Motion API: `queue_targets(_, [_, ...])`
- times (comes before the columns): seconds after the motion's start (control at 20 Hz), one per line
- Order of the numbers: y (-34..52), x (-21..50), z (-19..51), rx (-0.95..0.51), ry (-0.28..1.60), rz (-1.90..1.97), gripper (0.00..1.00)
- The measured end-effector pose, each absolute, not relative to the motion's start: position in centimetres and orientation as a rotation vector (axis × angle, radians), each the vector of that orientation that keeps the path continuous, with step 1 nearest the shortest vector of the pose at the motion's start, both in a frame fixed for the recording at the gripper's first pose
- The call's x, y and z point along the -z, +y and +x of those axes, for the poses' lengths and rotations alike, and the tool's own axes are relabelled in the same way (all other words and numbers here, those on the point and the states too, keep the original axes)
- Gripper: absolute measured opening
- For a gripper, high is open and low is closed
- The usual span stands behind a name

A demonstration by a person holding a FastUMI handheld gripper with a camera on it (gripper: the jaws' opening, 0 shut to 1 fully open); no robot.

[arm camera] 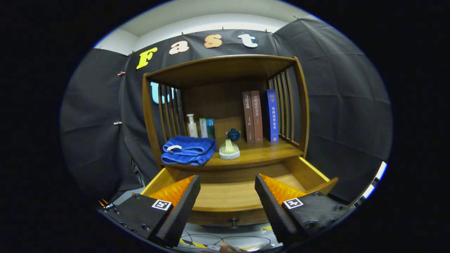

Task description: Pull open the drawer, take out the items inside it, and place them on the countertop above the cabinet.

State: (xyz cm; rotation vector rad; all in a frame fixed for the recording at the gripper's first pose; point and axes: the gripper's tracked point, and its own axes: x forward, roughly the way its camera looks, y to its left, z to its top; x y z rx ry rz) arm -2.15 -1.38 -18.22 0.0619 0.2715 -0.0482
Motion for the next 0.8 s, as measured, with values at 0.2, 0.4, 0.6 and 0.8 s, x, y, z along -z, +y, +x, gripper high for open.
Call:
queue_targets(0.2, [-1.6,22.3,-4.2,0.059,0.3,0.046,1.0])
queue_targets(0.4, [-1.7,26.6,-4.2,0.073,0.367,0.066,0.99])
queue_targets(0.6, [-1.4,29.0,-3.3,0.069,0.403,0.061,1.0])
queue_targets(0.8, [-1.5,29.2,-2.7,0.068,0.404,0.061,1.0])
